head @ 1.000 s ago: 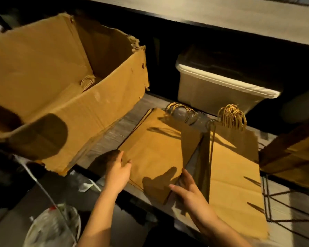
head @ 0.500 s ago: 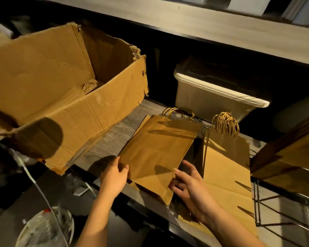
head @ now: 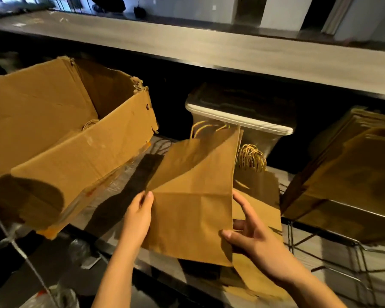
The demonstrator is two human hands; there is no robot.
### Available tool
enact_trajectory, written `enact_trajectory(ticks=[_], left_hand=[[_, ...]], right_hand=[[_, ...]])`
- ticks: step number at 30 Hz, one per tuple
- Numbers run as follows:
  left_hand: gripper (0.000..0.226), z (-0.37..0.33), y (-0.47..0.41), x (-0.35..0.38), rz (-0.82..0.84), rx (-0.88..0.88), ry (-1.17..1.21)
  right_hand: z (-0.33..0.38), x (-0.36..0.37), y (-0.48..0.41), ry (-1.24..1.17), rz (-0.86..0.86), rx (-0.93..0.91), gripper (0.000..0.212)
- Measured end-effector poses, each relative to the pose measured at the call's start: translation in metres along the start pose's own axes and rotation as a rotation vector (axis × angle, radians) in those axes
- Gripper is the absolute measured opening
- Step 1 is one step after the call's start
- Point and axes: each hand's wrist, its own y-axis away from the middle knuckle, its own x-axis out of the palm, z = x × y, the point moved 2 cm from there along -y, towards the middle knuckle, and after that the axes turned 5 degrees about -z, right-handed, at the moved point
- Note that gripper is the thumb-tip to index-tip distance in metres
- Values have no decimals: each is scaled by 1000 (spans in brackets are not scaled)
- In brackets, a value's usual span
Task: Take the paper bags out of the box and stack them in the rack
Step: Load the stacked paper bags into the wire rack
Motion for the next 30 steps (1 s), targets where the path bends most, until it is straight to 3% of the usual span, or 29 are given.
enact_trajectory(ticks=[5,7,15,23,30], left_hand=[[37,-29,20,16,76,-43,444],[48,-41,31,29,176,-42,529],[68,-74,80,86,355,147,604],[60,-102,120,104,347,276,664],[29,-140,146,132,584,602,511]], right_hand=[[15,-35,33,157,-63,-117,68],[18,-50,45,161,-159,-186,74],[14,-98,88,255,-823,-491,81],[19,-116,101,289,-1085,-711,70],[20,-141,98,254,-1281,-770,75]])
